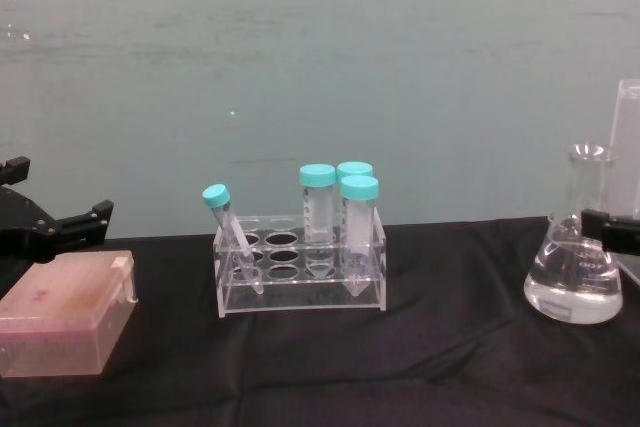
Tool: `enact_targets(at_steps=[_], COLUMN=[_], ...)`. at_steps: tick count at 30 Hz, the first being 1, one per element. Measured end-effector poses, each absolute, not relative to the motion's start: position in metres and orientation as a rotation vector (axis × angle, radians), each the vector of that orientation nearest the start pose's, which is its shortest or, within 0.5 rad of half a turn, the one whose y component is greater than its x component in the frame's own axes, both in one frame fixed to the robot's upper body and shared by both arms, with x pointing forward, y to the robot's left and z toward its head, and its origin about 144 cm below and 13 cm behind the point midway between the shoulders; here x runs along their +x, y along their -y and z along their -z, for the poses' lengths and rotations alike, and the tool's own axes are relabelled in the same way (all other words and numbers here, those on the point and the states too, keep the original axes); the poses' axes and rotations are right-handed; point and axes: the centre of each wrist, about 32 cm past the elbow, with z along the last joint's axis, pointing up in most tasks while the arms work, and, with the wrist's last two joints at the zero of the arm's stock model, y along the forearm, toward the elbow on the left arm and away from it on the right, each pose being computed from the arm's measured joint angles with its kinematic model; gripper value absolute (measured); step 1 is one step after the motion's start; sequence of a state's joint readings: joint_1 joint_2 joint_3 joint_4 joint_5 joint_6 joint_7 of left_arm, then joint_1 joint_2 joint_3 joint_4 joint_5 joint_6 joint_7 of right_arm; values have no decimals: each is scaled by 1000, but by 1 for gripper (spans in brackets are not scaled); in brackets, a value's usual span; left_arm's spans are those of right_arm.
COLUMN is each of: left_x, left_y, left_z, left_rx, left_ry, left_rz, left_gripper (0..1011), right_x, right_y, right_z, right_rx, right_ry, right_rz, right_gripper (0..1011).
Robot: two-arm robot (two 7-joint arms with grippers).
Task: Place the experimental apparatus aside using one hand.
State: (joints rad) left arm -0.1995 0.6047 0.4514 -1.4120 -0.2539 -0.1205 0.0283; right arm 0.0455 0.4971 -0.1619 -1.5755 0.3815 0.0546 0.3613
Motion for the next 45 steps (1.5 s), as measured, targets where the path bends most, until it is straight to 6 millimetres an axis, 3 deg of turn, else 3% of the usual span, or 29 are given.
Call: enact_targets(at_steps=[45], left_x=[489], left_y=[-310], left_z=[-1140], left_rx=[304], left_ry=[285], left_rz=[-1248], left_gripper=[1000], right_x=[468], right_y=[322], right_z=[-1169], right_rx=[-149], right_ry=[9], right_rz=[1066], right_gripper=[1003])
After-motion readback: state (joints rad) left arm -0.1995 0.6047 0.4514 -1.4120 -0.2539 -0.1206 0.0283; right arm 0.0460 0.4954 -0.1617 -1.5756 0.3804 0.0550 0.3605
